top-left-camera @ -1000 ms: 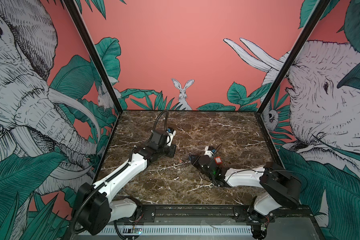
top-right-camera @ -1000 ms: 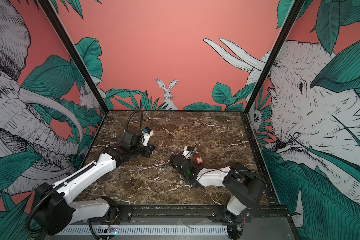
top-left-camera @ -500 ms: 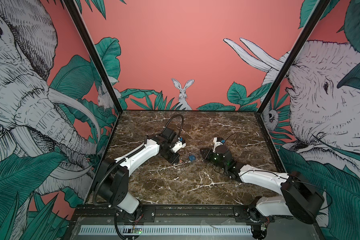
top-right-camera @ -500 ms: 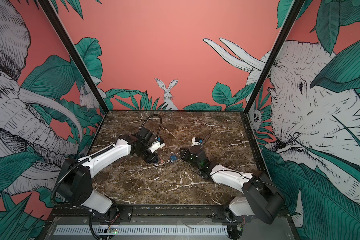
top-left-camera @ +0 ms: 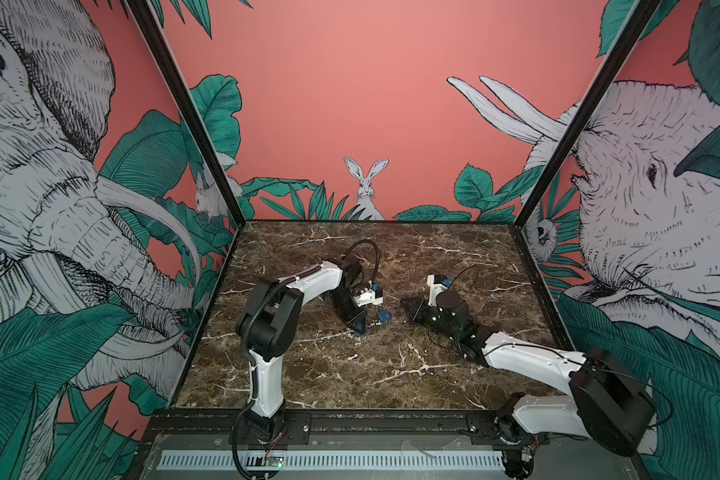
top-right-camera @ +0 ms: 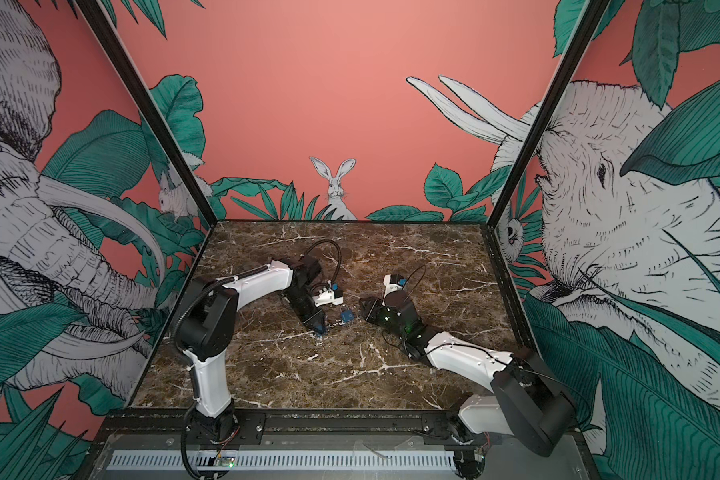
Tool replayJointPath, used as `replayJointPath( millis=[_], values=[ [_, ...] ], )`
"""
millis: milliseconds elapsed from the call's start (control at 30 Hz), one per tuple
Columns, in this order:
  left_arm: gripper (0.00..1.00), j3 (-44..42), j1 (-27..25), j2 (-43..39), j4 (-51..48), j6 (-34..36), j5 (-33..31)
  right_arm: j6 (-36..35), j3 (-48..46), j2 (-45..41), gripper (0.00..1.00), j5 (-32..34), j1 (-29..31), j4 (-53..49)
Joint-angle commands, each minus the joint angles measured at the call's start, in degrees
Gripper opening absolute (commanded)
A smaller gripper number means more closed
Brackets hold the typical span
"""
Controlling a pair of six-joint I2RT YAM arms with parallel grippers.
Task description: Lock with the key
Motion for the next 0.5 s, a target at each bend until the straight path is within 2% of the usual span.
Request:
replayJointPath(
  millis=[0,467],
  values=[
    [0.0,0.18,1.36,-2.37,-1.32,2.89,2.19,-0.81,-0.58,-1.75,0.24,1.23,-0.39,0.64],
    [0.0,4.44,3.23,3.95,-0.01,2.88,-3.48,-0.98,-0.25,-2.11,0.24,1.98,-0.87,-0.5]
  ],
)
